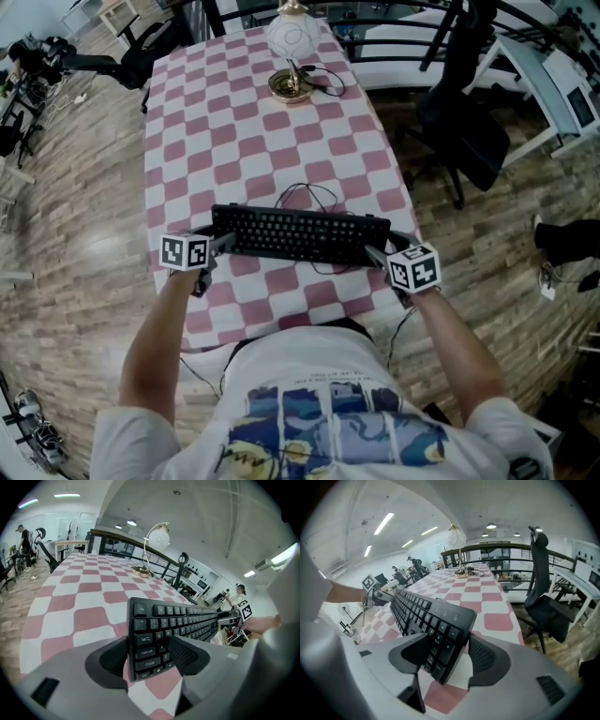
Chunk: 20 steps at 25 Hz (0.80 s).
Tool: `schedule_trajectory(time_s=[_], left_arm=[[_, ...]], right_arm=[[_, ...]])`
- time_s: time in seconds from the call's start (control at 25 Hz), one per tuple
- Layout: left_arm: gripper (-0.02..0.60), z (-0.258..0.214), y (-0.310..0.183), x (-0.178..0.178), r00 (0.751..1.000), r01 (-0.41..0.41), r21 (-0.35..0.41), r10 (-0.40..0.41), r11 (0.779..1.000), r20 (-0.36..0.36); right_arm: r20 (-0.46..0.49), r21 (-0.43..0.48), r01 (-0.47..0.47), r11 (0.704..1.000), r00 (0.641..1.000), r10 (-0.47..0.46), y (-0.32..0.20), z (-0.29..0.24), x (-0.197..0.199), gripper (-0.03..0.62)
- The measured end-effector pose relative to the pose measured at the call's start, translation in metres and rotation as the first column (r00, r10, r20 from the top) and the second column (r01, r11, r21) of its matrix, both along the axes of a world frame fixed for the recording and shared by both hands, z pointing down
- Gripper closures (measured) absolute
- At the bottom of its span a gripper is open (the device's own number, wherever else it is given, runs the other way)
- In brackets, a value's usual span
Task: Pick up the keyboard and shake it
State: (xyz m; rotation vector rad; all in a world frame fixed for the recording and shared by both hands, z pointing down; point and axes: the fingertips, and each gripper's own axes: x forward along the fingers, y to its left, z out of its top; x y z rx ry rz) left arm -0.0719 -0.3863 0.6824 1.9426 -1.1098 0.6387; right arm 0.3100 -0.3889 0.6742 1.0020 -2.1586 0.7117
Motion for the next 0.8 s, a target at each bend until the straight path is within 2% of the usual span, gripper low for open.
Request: schedule_trajectory(time_s=[0.16,0.32,0.56,0.8], left_arm=[[0.304,-0.021,-0.007,-0.005,1.000,0.021,0.065,-0.022,0.998,0.011],[0.305,-0.047,-0.013,-0.010,0.999,0.042,0.125,-0.043,0.991,0.002],[0.305,-0.086,-0.021,-0.017,0.998,0.070,0.220,-0.070,0.973,-0.010],[0.305,-0.124,-0.025,-0.019,0.996,0.082,0.315,-0.083,0.945,-0.010]], right_arm=[[-0.005,0.087,0.010,0.996,1.000,-0.009,-0.006,-0.024,-0.004,0.330],[-0.027,0.214,0.028,0.976,0.999,-0.023,-0.020,-0.061,-0.010,0.335],[-0.061,0.370,0.082,0.925,0.996,-0.064,-0.029,-0.113,-0.018,0.338],[-0.095,0.517,0.114,0.849,0.993,-0.075,-0.036,-0.157,-0.020,0.339]])
